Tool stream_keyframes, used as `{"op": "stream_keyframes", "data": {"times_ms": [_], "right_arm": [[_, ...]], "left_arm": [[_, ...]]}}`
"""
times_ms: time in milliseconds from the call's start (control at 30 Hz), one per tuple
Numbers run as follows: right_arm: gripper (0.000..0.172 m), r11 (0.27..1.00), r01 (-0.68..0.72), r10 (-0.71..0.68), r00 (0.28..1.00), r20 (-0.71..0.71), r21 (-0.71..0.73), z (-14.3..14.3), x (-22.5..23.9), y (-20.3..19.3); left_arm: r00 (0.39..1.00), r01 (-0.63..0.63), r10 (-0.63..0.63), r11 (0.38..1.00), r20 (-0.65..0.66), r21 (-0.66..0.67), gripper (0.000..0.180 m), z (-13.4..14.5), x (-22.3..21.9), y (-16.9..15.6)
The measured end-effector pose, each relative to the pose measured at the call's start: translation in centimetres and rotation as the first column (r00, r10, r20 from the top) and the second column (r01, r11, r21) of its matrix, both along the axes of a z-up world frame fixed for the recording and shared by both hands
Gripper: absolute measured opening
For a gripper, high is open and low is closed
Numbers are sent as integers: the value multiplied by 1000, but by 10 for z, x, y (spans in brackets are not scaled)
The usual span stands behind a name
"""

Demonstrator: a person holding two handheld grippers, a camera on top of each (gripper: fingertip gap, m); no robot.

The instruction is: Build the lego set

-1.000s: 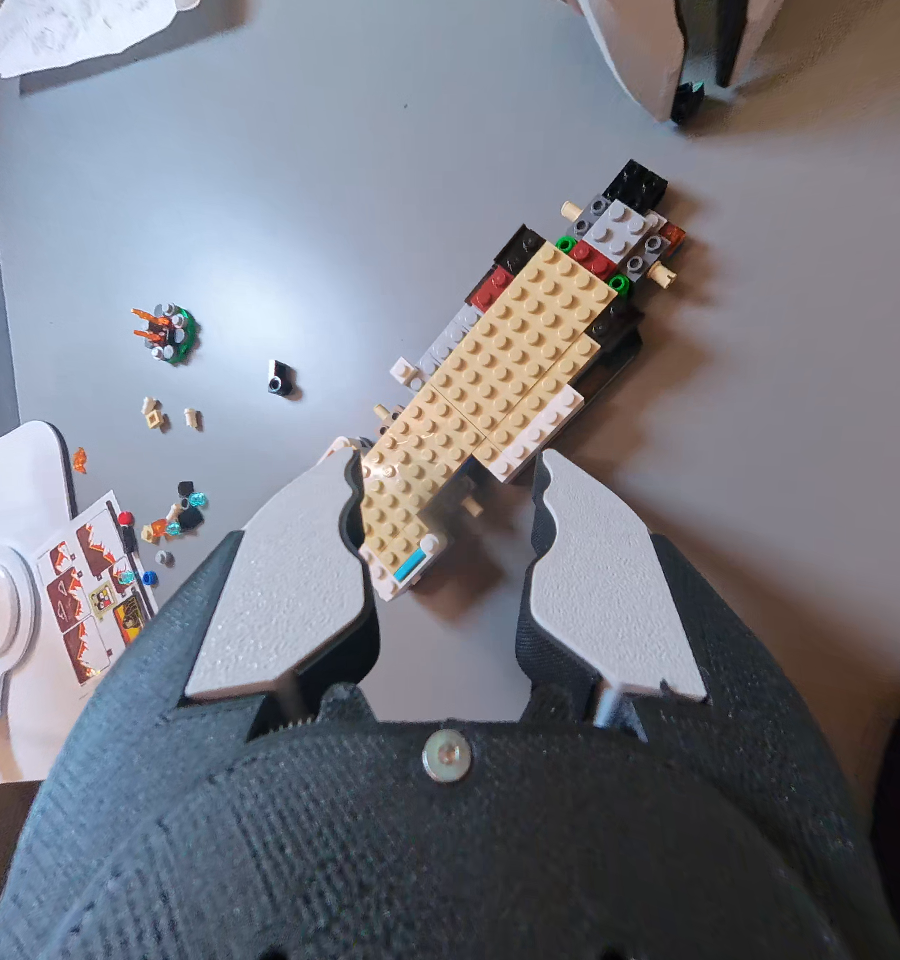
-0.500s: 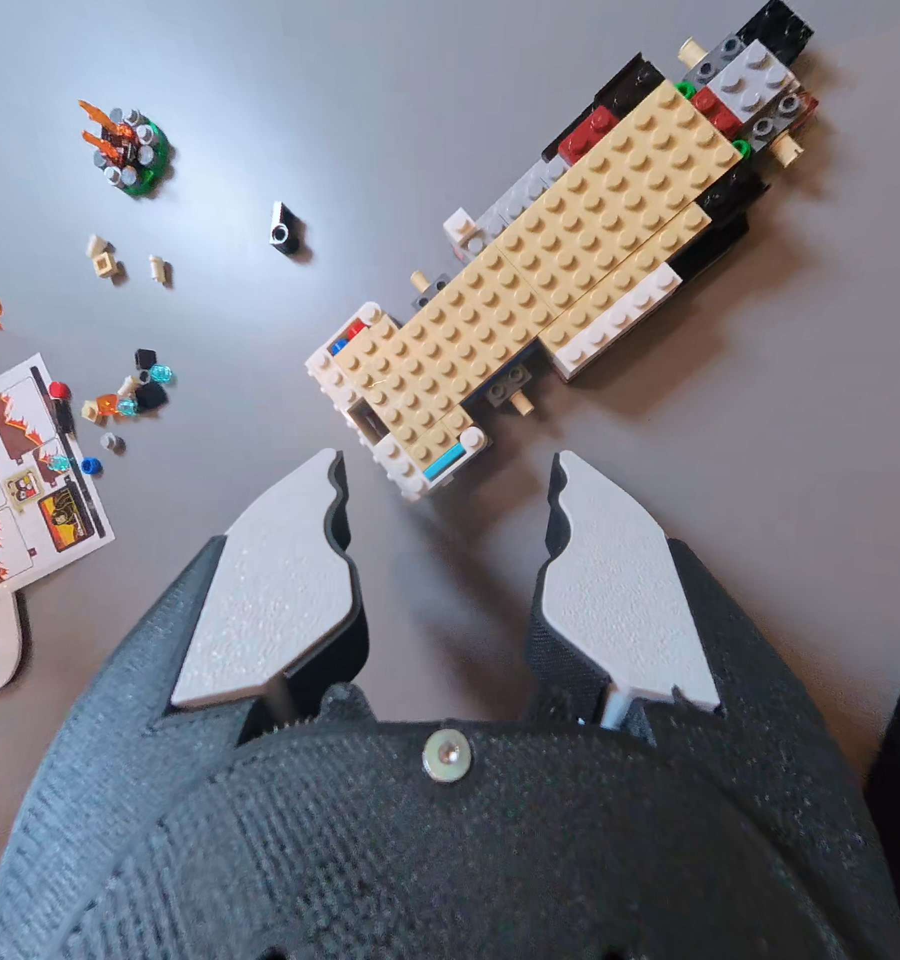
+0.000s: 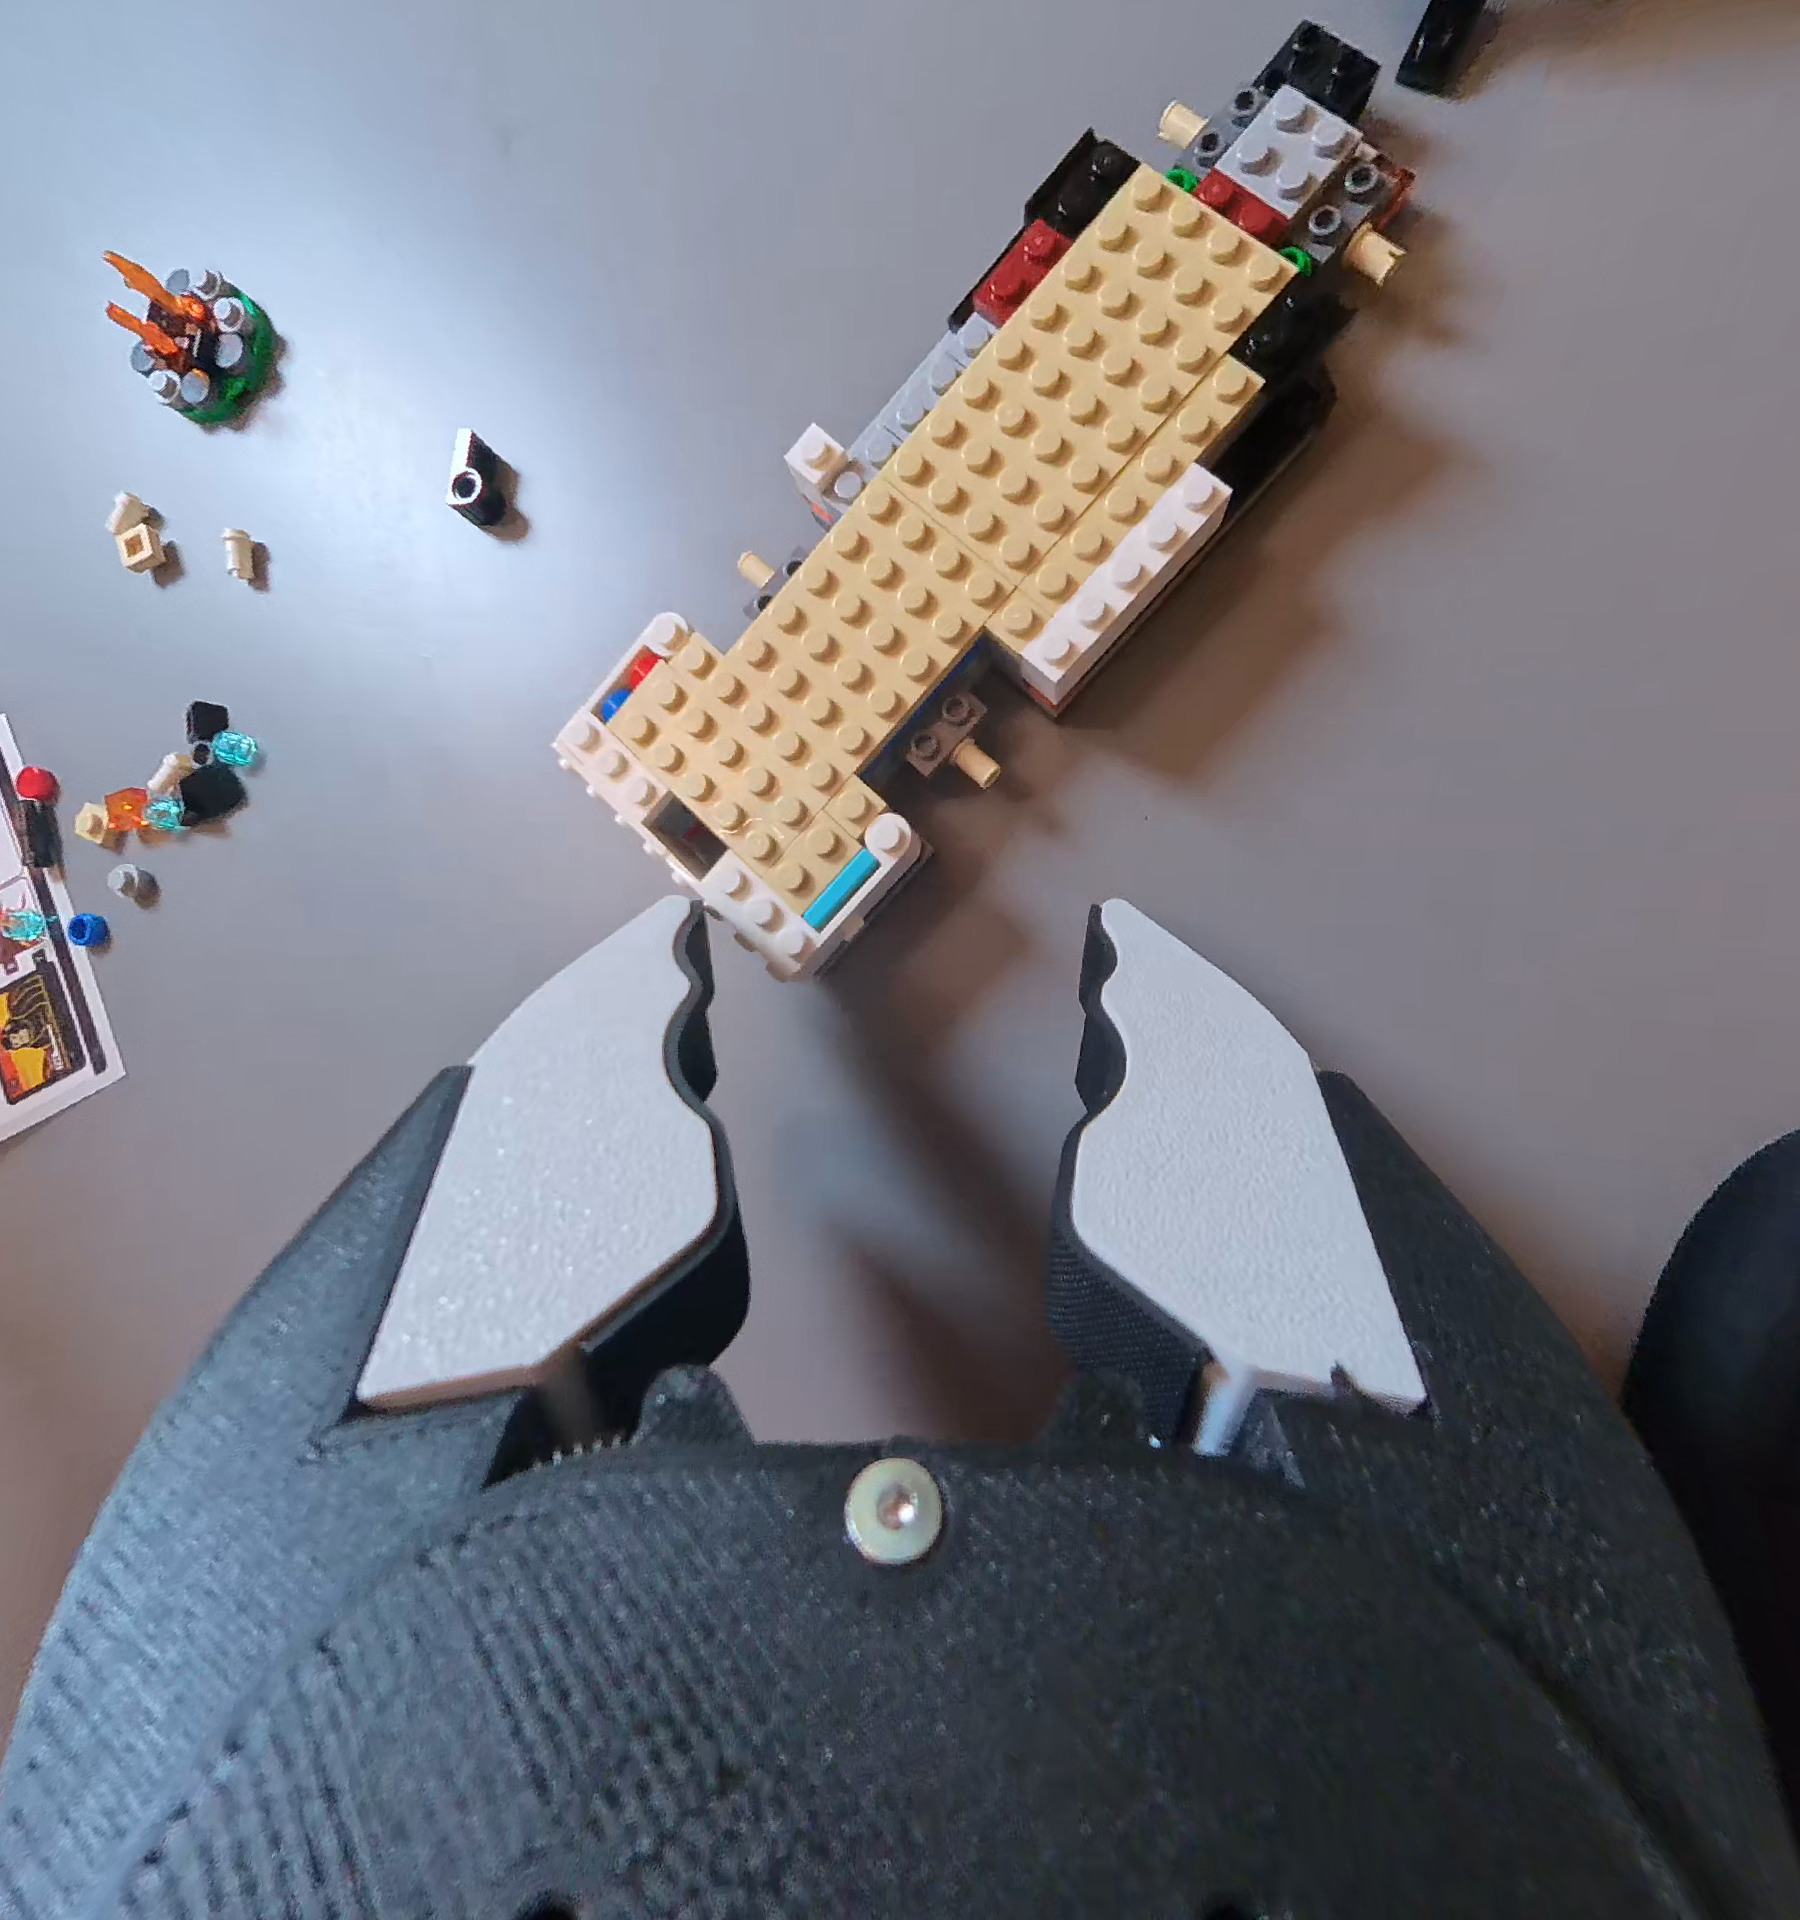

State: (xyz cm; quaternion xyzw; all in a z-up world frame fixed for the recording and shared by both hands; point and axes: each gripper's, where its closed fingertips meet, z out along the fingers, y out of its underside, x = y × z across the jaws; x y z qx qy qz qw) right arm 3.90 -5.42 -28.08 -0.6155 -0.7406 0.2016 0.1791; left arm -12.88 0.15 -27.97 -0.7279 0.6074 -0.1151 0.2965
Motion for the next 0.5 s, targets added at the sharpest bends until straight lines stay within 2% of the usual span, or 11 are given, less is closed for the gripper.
{"op": "stream_keyframes", "data": {"times_ms": [133, 367, 500], "right_arm": [[15, 998, 67, -67, 998, -13, 0, 0, -4, 0], [9, 994, 109, -108, 994, -33, 31, -2, -5, 2], [8, 983, 173, -166, 982, -88, 69, 7, -7, 18]], "left_arm": [[1000, 10, -10, 1000, 12, 2, 67, 1, 1, -3], [999, 40, -40, 999, -2, -2, 65, 1, 1, -13], [999, 32, -32, 999, 1, 4, 65, 3, 0, -11]]}}
